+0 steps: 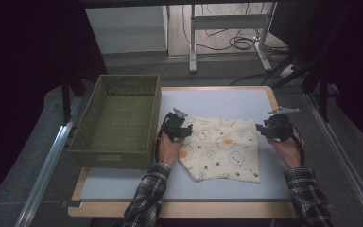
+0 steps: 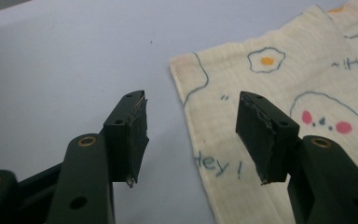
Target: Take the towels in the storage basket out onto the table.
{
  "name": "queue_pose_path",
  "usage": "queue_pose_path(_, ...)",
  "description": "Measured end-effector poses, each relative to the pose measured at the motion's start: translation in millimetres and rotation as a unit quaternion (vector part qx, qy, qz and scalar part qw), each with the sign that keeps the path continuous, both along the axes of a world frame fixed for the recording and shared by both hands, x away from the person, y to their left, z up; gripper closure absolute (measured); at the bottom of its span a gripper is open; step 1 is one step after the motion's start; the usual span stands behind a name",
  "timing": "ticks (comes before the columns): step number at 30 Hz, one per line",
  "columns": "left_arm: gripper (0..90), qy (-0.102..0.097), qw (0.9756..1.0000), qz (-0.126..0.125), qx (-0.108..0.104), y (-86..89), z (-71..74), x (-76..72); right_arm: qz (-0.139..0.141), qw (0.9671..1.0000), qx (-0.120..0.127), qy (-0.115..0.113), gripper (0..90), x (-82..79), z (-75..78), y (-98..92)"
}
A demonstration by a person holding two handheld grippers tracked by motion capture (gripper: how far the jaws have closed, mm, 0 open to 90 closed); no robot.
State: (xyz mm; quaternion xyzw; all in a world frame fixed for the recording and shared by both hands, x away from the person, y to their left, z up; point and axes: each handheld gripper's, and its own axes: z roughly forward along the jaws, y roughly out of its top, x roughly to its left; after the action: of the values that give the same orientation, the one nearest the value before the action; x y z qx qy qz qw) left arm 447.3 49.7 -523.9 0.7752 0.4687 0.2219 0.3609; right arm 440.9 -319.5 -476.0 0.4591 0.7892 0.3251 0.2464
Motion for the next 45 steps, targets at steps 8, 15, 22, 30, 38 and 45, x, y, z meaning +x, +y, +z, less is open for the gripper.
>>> queue_pose_path(8, 55.2, 0.024, 0.9996, -0.012, -0.007, -5.7, -14.6, 21.3, 0.008, 0.9993, 0.032, 0.02, 56.3, -3.1, -9.7, -4.5)
queue_pose_path(15, 88.9, -0.019, 0.9995, -0.018, 0.018, -11.8, 2.3, 28.7, 0.016, 0.9989, 0.036, 0.025, 56.3, -11.4, -17.9, -2.0)
queue_pose_path(22, 57.4, -0.002, 0.9998, 0.01, 0.015, -8.6, 6.6, 27.1, 0.023, 0.9984, 0.049, 0.018, 55.3, -25.5, -14.4, -6.5)
queue_pose_path(30, 51.4, -0.009, 0.9992, -0.019, -0.033, -3.3, 8.4, -12.3, 0.038, 0.9963, 0.074, 0.023, 51.0, -50.2, -12.0, -12.0)
queue_pose_path(38, 50.6, -0.008, 0.9972, -0.064, -0.039, -5.9, 12.4, -55.7, 0.059, 0.9947, 0.078, 0.032, 51.5, -80.6, -15.3, -12.5)
queue_pose_path(45, 51.0, -0.004, 0.9941, -0.089, -0.062, 2.2, 15.2, -96.2, 0.076, 0.9931, 0.076, 0.048, 58.6, -107.3, -22.2, -12.6)
